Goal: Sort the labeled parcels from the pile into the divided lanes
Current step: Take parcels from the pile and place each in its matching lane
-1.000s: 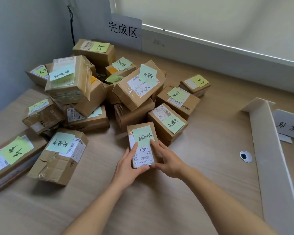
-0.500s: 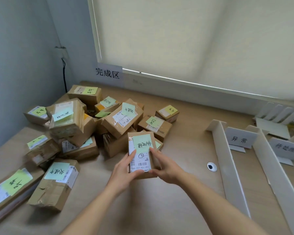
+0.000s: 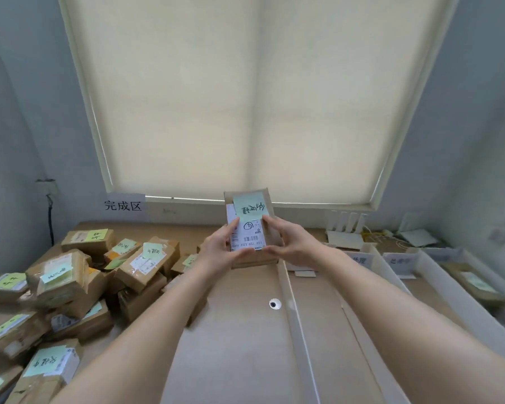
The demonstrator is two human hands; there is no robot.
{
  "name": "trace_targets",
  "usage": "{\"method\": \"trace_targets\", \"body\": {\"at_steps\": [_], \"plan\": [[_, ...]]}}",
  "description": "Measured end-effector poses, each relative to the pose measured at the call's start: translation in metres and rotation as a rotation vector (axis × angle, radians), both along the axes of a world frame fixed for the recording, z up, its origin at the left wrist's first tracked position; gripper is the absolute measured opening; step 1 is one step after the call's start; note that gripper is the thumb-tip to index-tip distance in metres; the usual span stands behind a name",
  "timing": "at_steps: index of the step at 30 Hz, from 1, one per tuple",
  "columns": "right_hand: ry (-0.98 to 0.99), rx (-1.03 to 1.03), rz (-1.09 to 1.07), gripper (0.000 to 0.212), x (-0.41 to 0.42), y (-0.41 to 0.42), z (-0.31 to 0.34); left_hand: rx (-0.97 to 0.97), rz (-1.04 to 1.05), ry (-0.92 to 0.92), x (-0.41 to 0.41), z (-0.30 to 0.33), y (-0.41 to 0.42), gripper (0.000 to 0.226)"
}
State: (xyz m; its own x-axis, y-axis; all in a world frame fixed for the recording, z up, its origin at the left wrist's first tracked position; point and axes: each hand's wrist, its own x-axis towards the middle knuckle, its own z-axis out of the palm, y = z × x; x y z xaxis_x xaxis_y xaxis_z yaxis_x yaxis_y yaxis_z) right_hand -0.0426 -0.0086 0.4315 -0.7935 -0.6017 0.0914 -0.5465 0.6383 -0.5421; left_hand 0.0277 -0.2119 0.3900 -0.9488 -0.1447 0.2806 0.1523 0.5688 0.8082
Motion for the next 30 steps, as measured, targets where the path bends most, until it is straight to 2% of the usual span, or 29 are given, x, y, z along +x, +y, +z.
{"method": "trace_targets", "body": {"at_steps": [6, 11, 14, 22, 30], "plan": [[0.052, -0.018, -0.168, 0.088, 0.053, 0.117, 0.069, 0.052, -0.187, 0.044, 0.016, 0.063, 0.107, 0.086], [0.092, -0.037, -0.28, 0.087, 0.105, 0.205, 0.1, 0.08, -0.334, 0.058, 0.032, 0.091, 0.19, 0.096], [0.104, -0.036, -0.348, 0.087, 0.135, 0.256, 0.114, 0.072, -0.413, 0.088, 0.045, 0.105, 0.243, 0.092], [0.158, 0.018, -0.495, 0.087, 0.196, 0.373, 0.122, 0.063, -0.553, 0.106, 0.068, 0.112, 0.366, 0.089], [0.157, 0.04, -0.598, 0.088, 0.207, 0.45, 0.109, 0.053, -0.624, 0.084, 0.064, 0.104, 0.447, 0.089]]}}
